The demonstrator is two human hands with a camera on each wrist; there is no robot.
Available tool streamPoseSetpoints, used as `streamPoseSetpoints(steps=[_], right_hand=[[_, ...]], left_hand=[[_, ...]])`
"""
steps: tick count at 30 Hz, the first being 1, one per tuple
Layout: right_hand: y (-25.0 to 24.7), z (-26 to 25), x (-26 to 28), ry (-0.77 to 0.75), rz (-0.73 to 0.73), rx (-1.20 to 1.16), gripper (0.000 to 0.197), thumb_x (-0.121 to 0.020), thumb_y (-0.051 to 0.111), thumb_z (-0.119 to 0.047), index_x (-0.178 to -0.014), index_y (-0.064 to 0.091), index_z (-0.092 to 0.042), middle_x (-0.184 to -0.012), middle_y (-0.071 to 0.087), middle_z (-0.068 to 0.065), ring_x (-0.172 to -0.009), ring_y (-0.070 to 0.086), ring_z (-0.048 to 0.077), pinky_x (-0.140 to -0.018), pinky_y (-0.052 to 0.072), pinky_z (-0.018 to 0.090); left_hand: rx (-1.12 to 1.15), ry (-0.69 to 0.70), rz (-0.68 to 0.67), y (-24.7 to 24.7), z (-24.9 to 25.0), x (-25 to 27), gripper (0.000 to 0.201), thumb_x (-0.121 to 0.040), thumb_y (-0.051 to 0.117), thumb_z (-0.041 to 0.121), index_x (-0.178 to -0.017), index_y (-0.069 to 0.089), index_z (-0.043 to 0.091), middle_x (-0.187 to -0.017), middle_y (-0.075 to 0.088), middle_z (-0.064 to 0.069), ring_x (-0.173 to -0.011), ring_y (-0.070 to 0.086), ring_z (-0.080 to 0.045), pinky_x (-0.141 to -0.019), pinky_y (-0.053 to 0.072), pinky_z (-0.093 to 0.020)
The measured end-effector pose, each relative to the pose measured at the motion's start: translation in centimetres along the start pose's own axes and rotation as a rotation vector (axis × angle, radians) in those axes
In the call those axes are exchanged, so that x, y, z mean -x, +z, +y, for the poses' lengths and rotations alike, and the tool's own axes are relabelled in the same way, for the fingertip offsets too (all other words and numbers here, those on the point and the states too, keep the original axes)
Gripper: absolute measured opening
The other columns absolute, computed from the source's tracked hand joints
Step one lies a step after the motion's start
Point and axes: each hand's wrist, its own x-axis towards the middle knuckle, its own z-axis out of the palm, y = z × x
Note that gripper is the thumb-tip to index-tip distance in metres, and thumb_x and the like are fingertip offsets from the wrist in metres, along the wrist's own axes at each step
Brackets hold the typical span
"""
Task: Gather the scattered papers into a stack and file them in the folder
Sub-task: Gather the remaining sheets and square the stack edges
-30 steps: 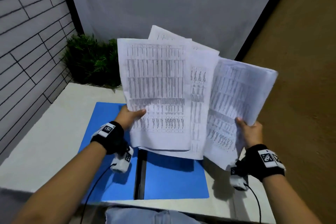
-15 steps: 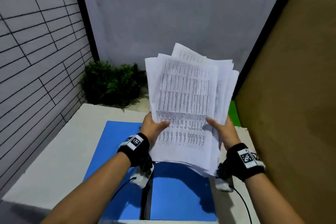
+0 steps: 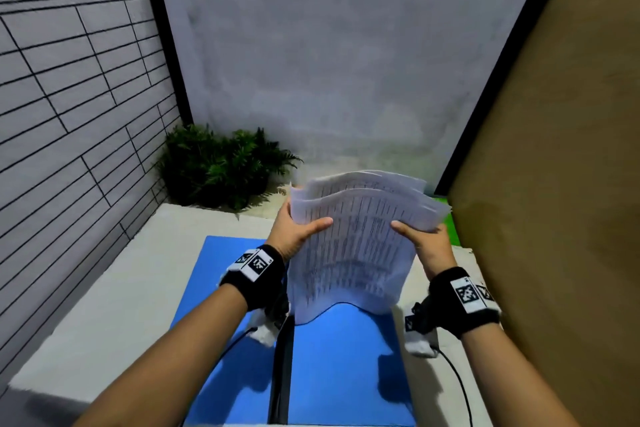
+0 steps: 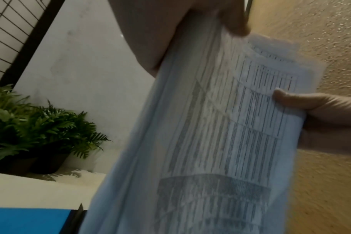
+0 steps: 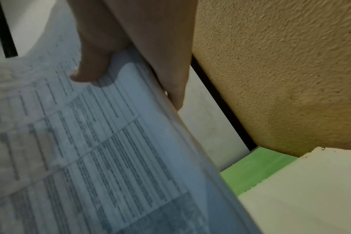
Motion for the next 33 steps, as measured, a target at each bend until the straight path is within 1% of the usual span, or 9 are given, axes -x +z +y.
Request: streamPoseSetpoints(steps=[2,4,8,12,15,17,21,29,33], right_hand=[[-0.2,-0.1,-0.3,-0.014,0.036,-0.021,0.061,-0.028,0.089,-0.039,-0.080,0.066,-0.019,-0.068,0.073,-0.017,-0.067,0.068,-0.002,-0.076,0.056,0.024],[-0.3,-0.7,-0.5,-0.045,0.034,-0.049,0.066,-0.023,0.089,-0.045,-0.079,0.067,-0.019,-0.070,0.074,-0.014,-0.069,0.069,0.002,-0.077,0.057,0.024],[-0.9,-2.4,-0.6,-0.103,-0.014,0.019,0.072,-0.030,0.089,-0.047,-0.092,0.063,-0.020,-0.085,0.072,-0.007,-0.079,0.066,0.005,-0.080,0.054,0.022],[-0.6,-5.3,-1.3,-0.182,0.098,0.226,0.068,-0.060,0.081,-0.004,-0.118,0.046,-0.016,-0.093,0.060,0.005,-0.073,0.060,-0.006,-0.080,0.047,0.023],[1.9,-7.8,0.0,-0.475,0.249,0.611,0.072,-0.072,0.076,-0.019,-0.133,0.038,-0.009,-0.123,0.056,0.011,-0.109,0.054,0.009,-0.096,0.035,0.014],[4.4,-8.8,1.4,-0.681,0.131,1.019,0.081,-0.079,0.065,-0.037,-0.142,0.025,-0.007,-0.145,0.038,0.015,-0.135,0.034,0.024,-0.110,0.022,0.030],[7.3,-7.5,1.9,-0.374,-0.469,1.636,0.087,-0.086,0.052,-0.048,-0.147,-0.001,-0.017,-0.158,0.005,0.005,-0.146,-0.002,0.024,-0.113,0.000,0.057],[7.0,-6.3,1.5,-0.501,-0.332,1.557,0.085,-0.085,0.054,-0.045,-0.147,0.004,-0.016,-0.158,0.010,0.004,-0.146,0.005,0.024,-0.112,0.007,0.058],[3.5,-6.3,0.5,-0.321,-0.368,1.671,0.073,-0.083,0.058,-0.043,-0.143,0.022,-0.022,-0.148,0.031,0.003,-0.140,0.024,0.021,-0.110,0.019,0.050]], left_hand=[[-0.013,-0.019,0.049,0.3,0.4,-0.1,0.046,-0.060,0.082,0.016,-0.100,0.059,0.009,-0.093,0.066,-0.003,-0.093,0.064,-0.021,-0.067,0.054,-0.012],[0.010,0.004,0.073,0.4,1.6,-0.2,0.028,-0.067,0.075,0.001,-0.086,0.060,0.013,-0.083,0.066,0.001,-0.080,0.067,-0.013,-0.063,0.055,-0.012],[0.016,0.033,-0.069,-0.2,2.2,-0.3,0.035,-0.067,0.069,-0.012,-0.082,0.061,0.019,-0.065,0.072,0.015,-0.066,0.066,0.005,-0.060,0.053,-0.011],[-0.048,-0.038,-0.145,-0.5,0.5,-0.1,0.038,-0.063,0.076,-0.006,-0.081,0.060,0.022,-0.065,0.071,0.023,-0.066,0.066,0.007,-0.061,0.053,-0.010],[-0.049,-0.072,-0.137,-0.6,0.0,-0.1,0.042,-0.051,0.084,0.008,-0.080,0.058,0.023,-0.066,0.071,0.024,-0.065,0.065,0.008,-0.060,0.053,-0.010],[-0.028,-0.081,-0.132,-0.6,-0.2,-0.3,0.053,-0.034,0.085,0.027,-0.081,0.060,0.024,-0.069,0.072,0.021,-0.068,0.066,0.005,-0.061,0.054,-0.013],[0.013,-0.052,-0.127,-0.7,-0.4,-0.3,0.073,-0.020,0.087,0.050,-0.083,0.063,0.022,-0.072,0.074,0.013,-0.070,0.067,0.001,-0.062,0.054,-0.015],[0.022,-0.020,-0.121,-0.4,-0.5,-0.4,0.053,-0.035,0.080,0.030,-0.084,0.061,0.023,-0.070,0.073,0.009,-0.069,0.067,0.002,-0.058,0.052,-0.013],[-0.012,-0.043,-0.101,-0.5,-0.9,-0.7,0.050,-0.037,0.081,0.030,-0.082,0.060,0.024,-0.083,0.066,0.002,-0.076,0.063,-0.007,-0.058,0.052,-0.012]])
